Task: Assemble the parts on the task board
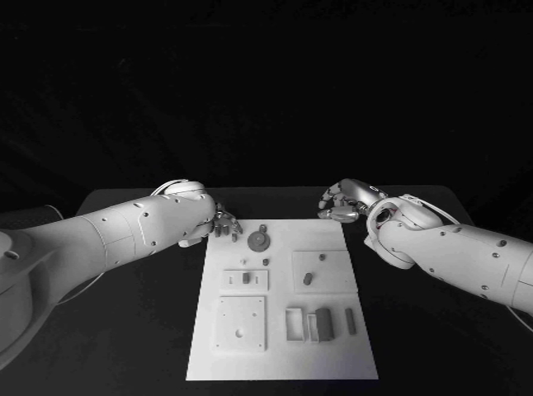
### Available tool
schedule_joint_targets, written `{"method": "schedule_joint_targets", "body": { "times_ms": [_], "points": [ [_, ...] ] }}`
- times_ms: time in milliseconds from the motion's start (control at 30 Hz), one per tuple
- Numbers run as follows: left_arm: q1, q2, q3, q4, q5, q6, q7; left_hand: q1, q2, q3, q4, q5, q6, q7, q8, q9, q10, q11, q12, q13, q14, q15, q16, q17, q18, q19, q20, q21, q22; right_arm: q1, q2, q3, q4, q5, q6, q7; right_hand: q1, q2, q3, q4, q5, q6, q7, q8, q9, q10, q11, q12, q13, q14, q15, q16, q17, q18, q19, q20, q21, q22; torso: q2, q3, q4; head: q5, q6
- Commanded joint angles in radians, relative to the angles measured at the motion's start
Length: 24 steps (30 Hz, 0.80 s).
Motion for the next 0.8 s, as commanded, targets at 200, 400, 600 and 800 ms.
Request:
{"method": "schedule_joint_targets", "body": {
  "times_ms": [200,400,600,800],
  "points": [
    [-0.003,0.01,0.0,0.001,-0.007,0.025,0.018,0.011,0.012,-0.003,-0.008,0.003,-0.021,0.024,-0.001,-0.002,-0.004,0.006,0.007,0.002,-0.008,0.001,0.009,-0.002,0.055,-0.004,0.005,0.003,0.022,0.0,0.002,0.001,0.002,-0.003,0.008,0.003,-0.007,-0.001,0.001,0.008,-0.002,-0.001,0.009,-0.005,0.002,0.0,0.005,-0.004,0.002,0.0,-0.005,-0.006,-0.001,0.013,0.001,-0.003,-0.007,0.014,0.001,-0.0007,0.0011,-0.002,-0.001],
    [-0.003,0.01,0.0,0.002,-0.006,0.033,0.02,0.018,0.025,-0.007,-0.017,0.009,-0.014,0.022,0.003,-0.002,-0.004,0.005,0.01,0.002,-0.008,0.0,0.012,-0.004,0.055,-0.004,0.005,0.005,0.022,0.0,0.004,0.001,0.0,-0.003,0.009,0.003,-0.007,-0.001,0.001,0.008,-0.001,-0.001,0.009,-0.005,0.002,0.0,0.005,-0.004,0.002,0.0,-0.005,-0.006,-0.001,0.013,0.001,-0.003,-0.007,0.014,0.0,-0.0005,0.0015,-0.001,-0.001],
    [-0.003,0.009,0.0,0.002,-0.005,0.038,0.021,0.024,0.034,-0.01,-0.026,0.016,-0.01,0.021,0.005,-0.003,-0.005,0.004,0.012,0.001,-0.009,-0.001,0.015,-0.006,0.055,-0.004,0.005,0.007,0.022,0.0,0.005,0.001,-0.001,-0.003,0.009,0.003,-0.007,-0.001,0.001,0.008,-0.001,-0.001,0.009,-0.005,0.002,0.0,0.005,-0.004,0.002,0.0,-0.005,-0.006,-0.001,0.013,0.001,-0.003,-0.007,0.015,-0.001,-0.0002,0.0006,-0.001,0.001],
    [-0.003,0.009,0.0,0.004,-0.005,0.039,0.021,0.029,0.04,-0.012,-0.035,0.02,-0.008,0.021,0.006,-0.004,-0.005,0.003,0.014,0.001,-0.009,-0.001,0.017,-0.008,0.054,-0.005,0.005,0.008,0.022,0.0,0.005,0.001,-0.001,-0.003,0.01,0.003,-0.007,-0.001,0.001,0.008,-0.001,-0.001,0.009,-0.005,0.002,0.0,0.005,-0.004,0.002,0.0,-0.005,-0.006,-0.001,0.013,0.001,-0.003,-0.007,0.015,0.0,-0.0004,0.0007,-0.001,0.0]
  ]
}}
